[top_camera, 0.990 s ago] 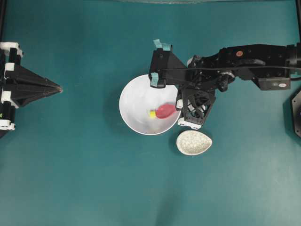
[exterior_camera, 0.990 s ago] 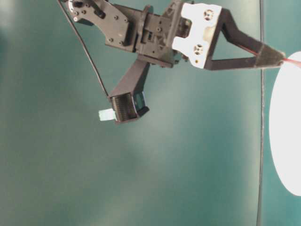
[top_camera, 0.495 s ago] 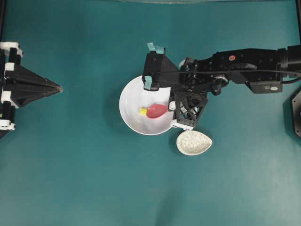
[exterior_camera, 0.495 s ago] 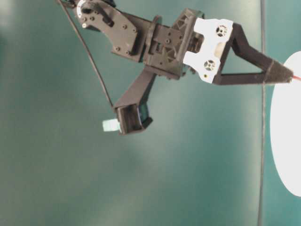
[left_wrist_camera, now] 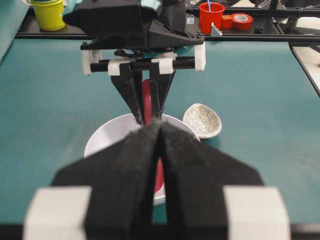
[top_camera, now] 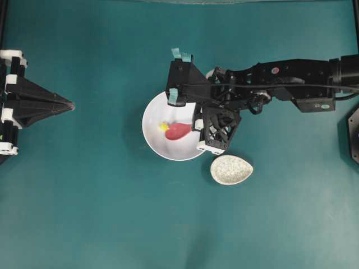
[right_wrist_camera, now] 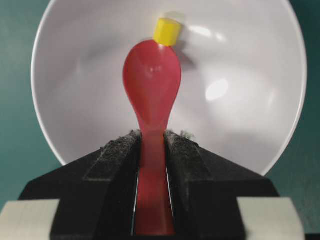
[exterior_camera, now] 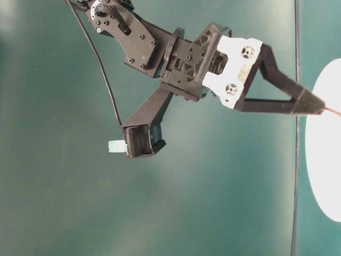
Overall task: Scoop the yellow hexagonal prism block from the bowl with a spoon using the right arm.
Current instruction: 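Lower the spoon bowl into the white bowl beside the yellow block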
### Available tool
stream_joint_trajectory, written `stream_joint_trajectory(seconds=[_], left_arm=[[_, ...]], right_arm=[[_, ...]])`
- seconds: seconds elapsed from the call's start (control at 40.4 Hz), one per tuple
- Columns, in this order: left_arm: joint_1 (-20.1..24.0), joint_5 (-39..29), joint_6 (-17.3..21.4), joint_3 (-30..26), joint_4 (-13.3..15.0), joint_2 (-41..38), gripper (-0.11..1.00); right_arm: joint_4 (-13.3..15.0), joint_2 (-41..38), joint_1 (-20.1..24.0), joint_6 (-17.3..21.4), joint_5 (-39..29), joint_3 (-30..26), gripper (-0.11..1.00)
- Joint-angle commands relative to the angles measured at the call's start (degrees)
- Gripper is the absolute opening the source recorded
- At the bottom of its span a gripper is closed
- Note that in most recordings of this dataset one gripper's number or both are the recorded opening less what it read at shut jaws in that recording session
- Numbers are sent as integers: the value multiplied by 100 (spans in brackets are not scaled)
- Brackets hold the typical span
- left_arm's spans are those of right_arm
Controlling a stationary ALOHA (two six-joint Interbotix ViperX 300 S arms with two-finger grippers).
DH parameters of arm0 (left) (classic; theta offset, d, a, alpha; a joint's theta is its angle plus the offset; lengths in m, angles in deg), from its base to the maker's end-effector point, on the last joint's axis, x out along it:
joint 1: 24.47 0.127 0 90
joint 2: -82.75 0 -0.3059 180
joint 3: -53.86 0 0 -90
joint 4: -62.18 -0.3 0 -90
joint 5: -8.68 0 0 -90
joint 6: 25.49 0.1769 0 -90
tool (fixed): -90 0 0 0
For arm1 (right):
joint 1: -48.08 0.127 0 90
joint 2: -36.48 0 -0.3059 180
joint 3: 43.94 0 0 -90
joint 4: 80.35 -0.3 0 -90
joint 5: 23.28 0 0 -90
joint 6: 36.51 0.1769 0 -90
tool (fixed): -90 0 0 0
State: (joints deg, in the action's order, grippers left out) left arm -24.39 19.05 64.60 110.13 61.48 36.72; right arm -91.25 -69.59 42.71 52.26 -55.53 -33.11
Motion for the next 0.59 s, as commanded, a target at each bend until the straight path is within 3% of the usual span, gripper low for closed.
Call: stream_joint_trajectory(seconds=[0.0,0.569], left_arm=[[9,53,0,-158,-26,-26,0],[9,35,0,-158,-18,-26,0]], right_arm=[[44,70,9,-9,167,-97,23],[141,114,9,0,562,-79,23]])
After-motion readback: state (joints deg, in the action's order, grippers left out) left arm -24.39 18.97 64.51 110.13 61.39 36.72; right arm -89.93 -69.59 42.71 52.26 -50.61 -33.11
